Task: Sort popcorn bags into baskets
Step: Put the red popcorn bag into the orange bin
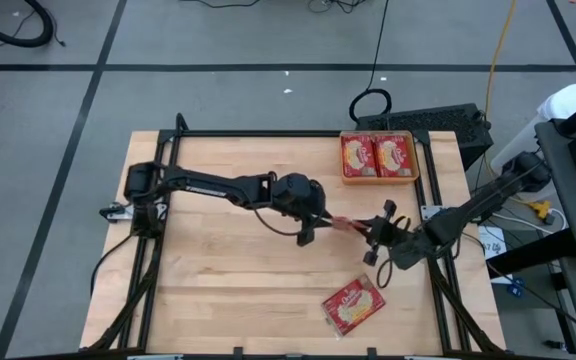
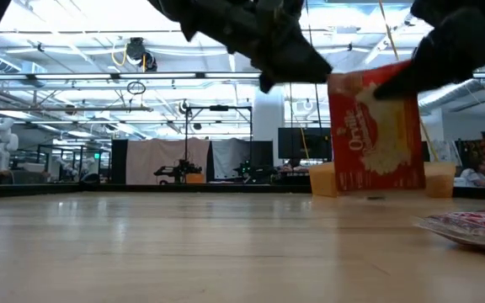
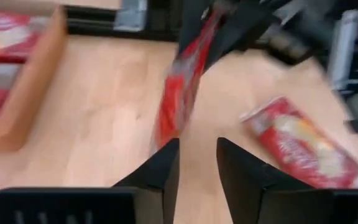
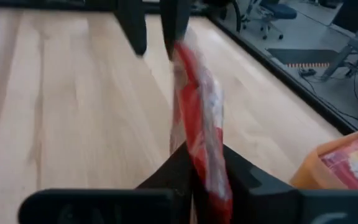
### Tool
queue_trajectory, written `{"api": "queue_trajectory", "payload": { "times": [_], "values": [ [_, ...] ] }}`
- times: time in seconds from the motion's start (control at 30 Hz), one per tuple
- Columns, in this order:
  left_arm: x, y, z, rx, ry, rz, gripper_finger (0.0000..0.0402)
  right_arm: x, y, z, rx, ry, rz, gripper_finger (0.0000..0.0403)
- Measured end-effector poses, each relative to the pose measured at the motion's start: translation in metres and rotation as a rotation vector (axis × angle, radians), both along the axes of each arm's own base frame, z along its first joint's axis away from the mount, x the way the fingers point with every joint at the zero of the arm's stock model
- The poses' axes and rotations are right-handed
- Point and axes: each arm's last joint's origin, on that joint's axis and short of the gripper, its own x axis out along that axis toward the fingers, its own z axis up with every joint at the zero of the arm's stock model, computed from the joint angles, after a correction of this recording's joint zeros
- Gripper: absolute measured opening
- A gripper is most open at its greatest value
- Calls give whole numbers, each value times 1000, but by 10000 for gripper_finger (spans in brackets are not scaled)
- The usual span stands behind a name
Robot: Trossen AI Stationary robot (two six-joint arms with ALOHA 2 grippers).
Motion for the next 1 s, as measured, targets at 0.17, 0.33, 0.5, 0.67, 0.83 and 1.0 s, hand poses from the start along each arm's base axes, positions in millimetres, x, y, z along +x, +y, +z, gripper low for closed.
{"api": "queue_trajectory", "payload": {
  "times": [0.17, 0.33, 0.5, 0.67, 0.83, 1.0],
  "values": [
    [-15, -6, 7, 86, -21, 114, 114, -9, -6, 17, -9, -74, 1, 8],
    [-33, -6, -7, 79, -67, 125, 115, -13, -14, 36, -38, -192, -59, 11],
    [-51, -6, -41, 71, -194, 131, 115, -5, -19, 52, -67, -295, -85, 6],
    [-71, -10, -61, 27, -357, 141, 123, 10, -21, 65, -100, -403, -46, 7],
    [-77, -9, -58, 32, -482, 154, 171, 25, -20, 79, -110, -582, 104, 8],
    [-77, -9, -47, 38, -598, 149, 242, 38, -20, 82, -158, -693, 177, 8]
  ]
}}
